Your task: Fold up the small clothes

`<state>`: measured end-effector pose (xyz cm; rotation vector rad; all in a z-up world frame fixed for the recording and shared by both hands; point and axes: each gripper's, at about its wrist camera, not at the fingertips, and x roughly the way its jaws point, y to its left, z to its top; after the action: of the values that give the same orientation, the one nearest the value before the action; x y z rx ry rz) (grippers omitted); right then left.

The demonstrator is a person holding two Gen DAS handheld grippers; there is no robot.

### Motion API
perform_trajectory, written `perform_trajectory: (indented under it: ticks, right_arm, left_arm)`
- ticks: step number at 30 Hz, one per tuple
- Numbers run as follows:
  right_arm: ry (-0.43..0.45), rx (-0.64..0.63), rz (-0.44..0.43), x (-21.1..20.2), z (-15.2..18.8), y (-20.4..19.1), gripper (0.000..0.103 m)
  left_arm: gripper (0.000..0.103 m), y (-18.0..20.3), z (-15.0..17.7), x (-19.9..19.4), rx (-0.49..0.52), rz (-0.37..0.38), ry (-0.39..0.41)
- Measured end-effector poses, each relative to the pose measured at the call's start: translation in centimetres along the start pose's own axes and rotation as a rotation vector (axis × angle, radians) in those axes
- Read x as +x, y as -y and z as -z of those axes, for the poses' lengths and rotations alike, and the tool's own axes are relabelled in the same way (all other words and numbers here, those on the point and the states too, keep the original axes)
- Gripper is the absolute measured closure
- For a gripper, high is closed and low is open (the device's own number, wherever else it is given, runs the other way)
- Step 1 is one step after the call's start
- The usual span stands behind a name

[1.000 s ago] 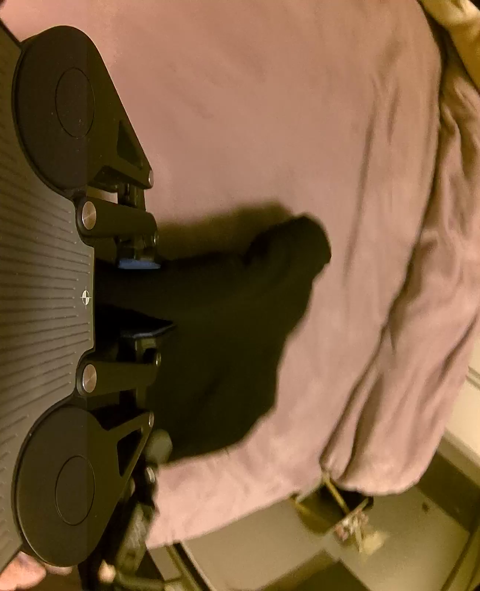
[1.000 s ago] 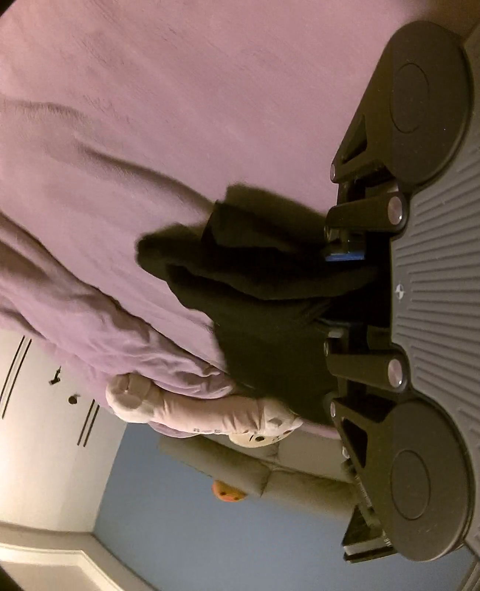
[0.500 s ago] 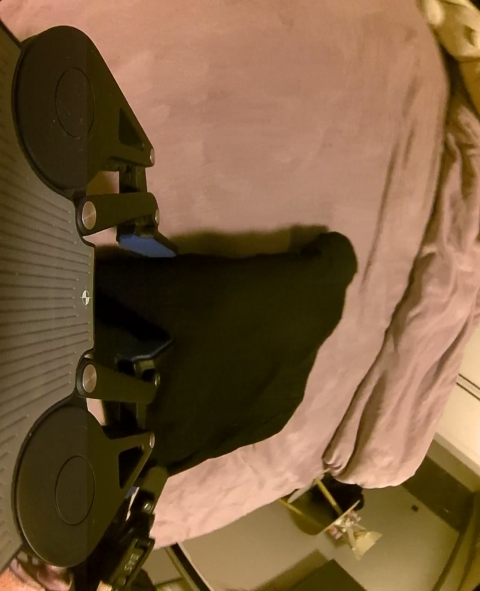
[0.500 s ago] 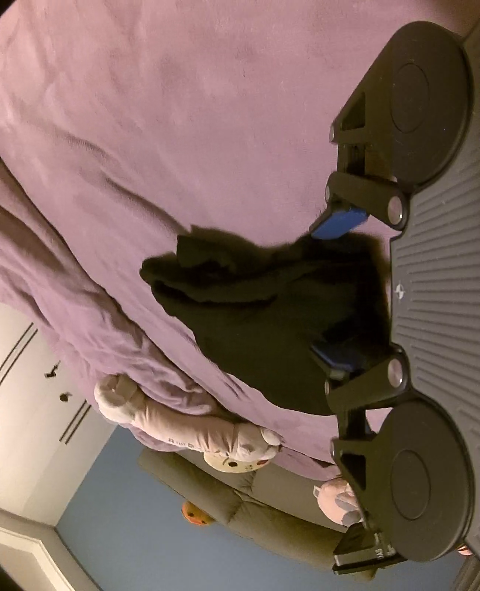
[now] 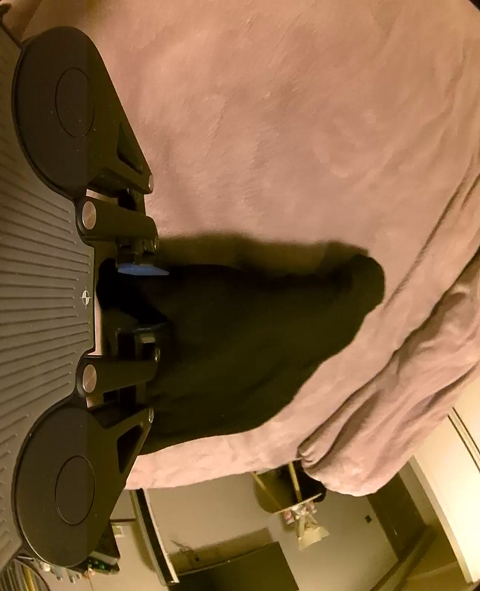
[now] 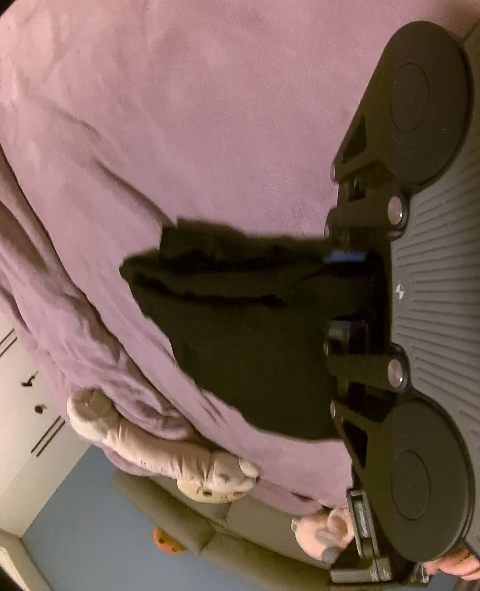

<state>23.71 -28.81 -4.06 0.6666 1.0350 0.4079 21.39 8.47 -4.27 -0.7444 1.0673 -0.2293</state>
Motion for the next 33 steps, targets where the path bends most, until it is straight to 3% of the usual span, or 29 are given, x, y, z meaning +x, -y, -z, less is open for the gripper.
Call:
perform_trajectory:
  ticks: [4,5,7,8,11,14,16,19,21,25,26,27,30,31,33]
  right_arm:
    - [-0.028,0.282,-0.233,-0.9,0.2,3.3,0.083]
    - [-0.041,0.286,-0.209,-1.0,0.4,3.8,0.082]
    - [-0.054,0.193,-0.024,-1.3,0.6,3.7,0.071]
    - [-0.056,0.135,0.026,-1.7,0.8,3.3,0.072]
    - [0.002,0.048,0.063,-3.7,0.6,1.6,0.06]
    - [0.117,-0.137,0.189,-4.7,-0.4,-1.8,0.059]
    - [0.151,-0.236,0.216,-3.7,-1.2,-4.1,0.059]
    - [0.178,-0.337,0.249,-1.0,-2.3,-7.2,0.06]
    - [0.193,-0.424,0.291,1.5,-2.9,-9.1,0.067]
    - [0.182,-0.628,0.435,6.0,-2.4,-10.7,0.071]
    - [0.17,-0.671,0.513,7.2,-2.1,-10.4,0.073]
    - [0.157,-0.697,0.568,8.0,-1.9,-9.6,0.073]
    - [0.17,-0.638,0.554,8.4,-1.6,-6.3,0.067]
    - [0.179,-0.624,0.553,8.1,-1.8,-6.1,0.061]
    - [0.174,-0.563,0.549,7.4,-2.3,-6.1,0.059]
  left_arm:
    - [0.077,0.0,0.0,-1.9,0.037,0.001,0.022]
    - [0.078,0.0,0.0,-2.2,0.05,-0.009,0.018]
    - [0.078,-0.2,-0.1,-2.7,0.081,-0.052,0.015]
    - [0.078,-0.2,-0.2,-2.9,0.094,-0.086,0.016]
    - [0.076,-0.2,-0.9,-3.7,0.109,-0.17,0.058]
    - [0.066,0.7,-1.8,-3.4,0.115,-0.206,0.112]
    - [0.06,1.7,-2.5,-2.6,0.107,-0.202,0.12]
    - [0.055,3.3,-3.4,-0.7,0.114,-0.242,0.153]
    - [0.053,4.3,-3.6,0.6,0.137,-0.294,0.17]
    - [0.052,5.1,-3.6,2.5,0.163,-0.298,0.137]
    - [0.051,5.1,-3.5,2.9,0.165,-0.301,0.126]
    - [0.05,5.2,-3.4,3.3,0.168,-0.304,0.116]
    - [0.048,5.6,-2.8,4.3,0.202,-0.336,0.108]
    - [0.046,5.8,-2.6,4.5,0.221,-0.356,0.109]
    - [0.046,6.2,-2.1,4.4,0.258,-0.382,0.117]
